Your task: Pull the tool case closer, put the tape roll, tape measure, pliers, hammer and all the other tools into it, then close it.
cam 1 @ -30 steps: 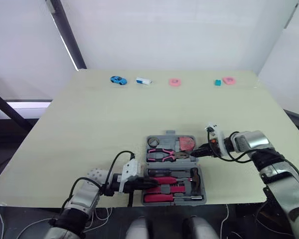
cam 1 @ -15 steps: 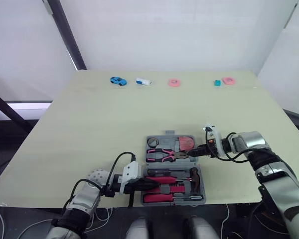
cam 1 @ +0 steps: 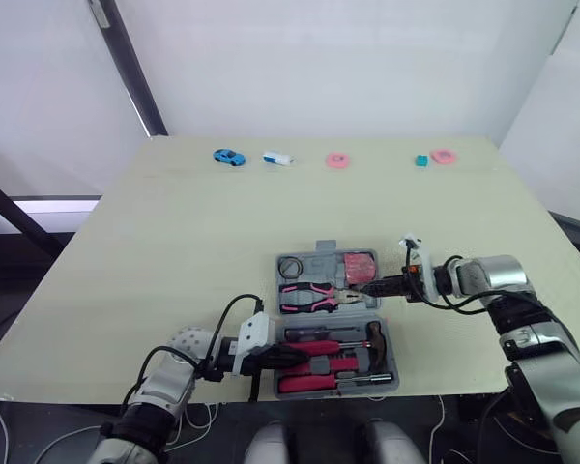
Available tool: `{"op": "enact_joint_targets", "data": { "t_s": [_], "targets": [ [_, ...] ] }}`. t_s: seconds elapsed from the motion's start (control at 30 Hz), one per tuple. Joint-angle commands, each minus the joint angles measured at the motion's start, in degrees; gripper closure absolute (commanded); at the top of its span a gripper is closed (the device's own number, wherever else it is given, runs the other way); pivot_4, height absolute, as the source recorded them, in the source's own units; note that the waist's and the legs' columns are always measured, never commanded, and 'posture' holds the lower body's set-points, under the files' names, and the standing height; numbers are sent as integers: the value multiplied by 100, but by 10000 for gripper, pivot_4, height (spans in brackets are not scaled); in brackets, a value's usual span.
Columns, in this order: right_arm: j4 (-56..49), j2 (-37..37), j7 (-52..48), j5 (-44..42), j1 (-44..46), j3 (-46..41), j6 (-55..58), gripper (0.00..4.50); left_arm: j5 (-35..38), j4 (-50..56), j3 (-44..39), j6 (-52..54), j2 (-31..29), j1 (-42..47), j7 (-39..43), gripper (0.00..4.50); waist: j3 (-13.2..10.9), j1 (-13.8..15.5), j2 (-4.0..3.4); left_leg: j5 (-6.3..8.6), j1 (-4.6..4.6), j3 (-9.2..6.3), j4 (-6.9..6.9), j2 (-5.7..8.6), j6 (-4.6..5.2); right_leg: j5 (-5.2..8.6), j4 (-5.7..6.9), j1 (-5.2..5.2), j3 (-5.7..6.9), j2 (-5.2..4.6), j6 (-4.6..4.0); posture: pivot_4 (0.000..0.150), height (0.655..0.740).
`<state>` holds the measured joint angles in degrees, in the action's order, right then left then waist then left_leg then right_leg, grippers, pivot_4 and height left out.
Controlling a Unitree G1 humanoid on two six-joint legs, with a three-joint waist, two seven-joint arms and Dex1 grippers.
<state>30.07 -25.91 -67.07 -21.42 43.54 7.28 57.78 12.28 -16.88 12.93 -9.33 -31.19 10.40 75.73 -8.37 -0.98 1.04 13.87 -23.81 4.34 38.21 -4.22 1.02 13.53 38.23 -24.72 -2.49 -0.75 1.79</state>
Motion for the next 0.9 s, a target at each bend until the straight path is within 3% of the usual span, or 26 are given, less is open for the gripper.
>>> {"op": "enact_joint_targets", "data": {
  "t_s": [0.03,0.27,0.33,0.43,0.53,0.7,0.9],
  "targets": [
    [-777,-140,-181,-480,-107,-290,253,0,75,260,-86,93,-196,-285,42,44276,0,-3,0,0,-1,0,-1,0,0,0,0,-1,0,0,0,1500,7400],
    [-2655,-678,-38,-1388,-890,-750,1133,0,1418,1911,-1243,1648,-1350,-1234,156,44276,-10,-2,-2,0,-7,-8,-15,-4,0,7,-1,-10,8,-3,-9,1500,7400],
    [-3331,-895,45,-1719,-1255,-982,1412,0,1816,2016,-1869,2175,-1891,-1660,331,44276,-12,-2,-1,0,-7,-11,-18,-5,0,9,-6,-9,12,-4,-11,1500,7400],
    [-4411,-1218,163,-2179,-1931,-1320,1685,0,2173,1788,-2720,2599,-2162,-2001,153,44276,-13,2,-3,1,-2,-10,-27,-6,-1,19,-16,-7,16,-13,-23,1500,7400],
    [-5251,-1251,360,-2387,-2588,-1609,1532,0,2420,1931,-3121,2800,-1827,-1982,-444,44276,-15,21,-4,0,-4,-8,-27,-2,-1,22,-19,-7,17,-19,-24,1500,7400],
    [-6215,-498,982,-1604,-3669,-1790,-845,0,2569,2903,-3010,3120,-881,-1606,-1821,44276,-18,46,21,1,-7,-12,-23,2,-1,22,-27,2,21,-19,12,1500,7400],
    [-5524,-143,1145,-471,-3795,-1247,-3195,0,2241,3370,-2536,3117,-126,-1196,-2685,44276,-16,-20,25,0,2,-6,-12,3,-2,15,-23,9,11,-10,20,1500,7400]
  ]
}}
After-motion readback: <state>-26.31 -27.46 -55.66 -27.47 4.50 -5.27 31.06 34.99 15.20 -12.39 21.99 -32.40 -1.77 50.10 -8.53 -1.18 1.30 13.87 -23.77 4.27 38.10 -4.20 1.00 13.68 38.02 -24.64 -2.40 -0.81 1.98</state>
